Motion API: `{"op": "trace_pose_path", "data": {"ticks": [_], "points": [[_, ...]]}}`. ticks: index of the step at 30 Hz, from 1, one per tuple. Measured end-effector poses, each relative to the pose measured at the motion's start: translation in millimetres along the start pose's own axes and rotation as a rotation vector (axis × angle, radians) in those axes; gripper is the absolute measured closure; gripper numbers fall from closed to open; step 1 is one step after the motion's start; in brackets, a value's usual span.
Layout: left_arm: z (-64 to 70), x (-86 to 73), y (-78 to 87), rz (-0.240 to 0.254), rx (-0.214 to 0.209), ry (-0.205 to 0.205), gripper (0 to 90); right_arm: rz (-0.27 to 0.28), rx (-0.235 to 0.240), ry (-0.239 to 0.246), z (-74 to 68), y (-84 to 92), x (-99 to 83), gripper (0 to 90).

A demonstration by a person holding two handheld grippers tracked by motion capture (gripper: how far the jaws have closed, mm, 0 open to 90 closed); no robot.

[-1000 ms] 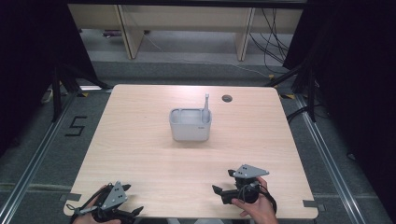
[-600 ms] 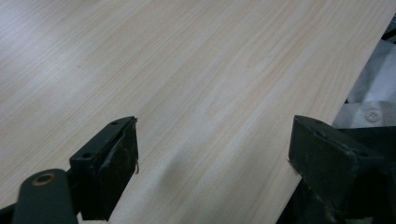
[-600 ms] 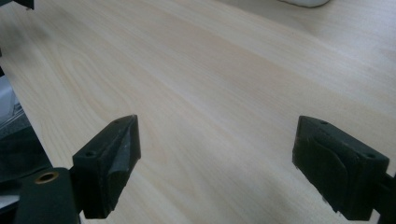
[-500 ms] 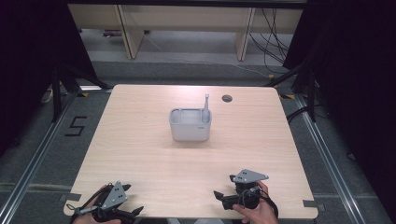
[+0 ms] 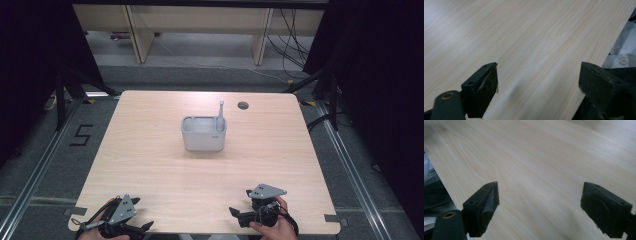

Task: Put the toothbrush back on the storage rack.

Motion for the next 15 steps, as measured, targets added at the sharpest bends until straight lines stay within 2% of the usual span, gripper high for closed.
{"op": "trace_pose_path", "data": {"ticks": [2,4,6,9,11,15], "points": [[-0.2,-0.1,0.2,-0.005,-0.003,0.0,15.7,-0.006,0.011,0.018,1.0,-0.2,0.5,16.0],[-0.4,0.0,0.3,-0.006,-0.004,-0.001,15.7,-0.011,0.02,0.012,1.1,-0.9,0.5,16.0],[-0.2,0.0,0.2,0.001,-0.002,-0.001,15.7,-0.003,-0.005,-0.002,-1.3,-0.5,-0.3,16.0],[-0.1,0.0,0.2,0.001,-0.002,0.0,15.7,-0.008,0.006,0.015,-0.6,-1.2,0.2,16.0],[-0.2,0.0,0.2,0.002,-0.001,0.002,15.7,-0.014,-0.001,0.001,-1.5,-0.4,-0.1,16.0],[-0.1,0.0,0.2,0.0,-0.003,0.0,15.7,-0.01,-0.006,0.009,-1.3,-0.8,-0.1,16.0]]}}
Point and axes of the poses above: each handheld gripper's, and its own axes: y roughly backward along the jaws, x roughly out of its top, z roughly to its right, the point moved 1 cm from there along -y, roughly forward along the jaws, and after that the axes turned 8 degrees about -y, right-handed, at the moved point
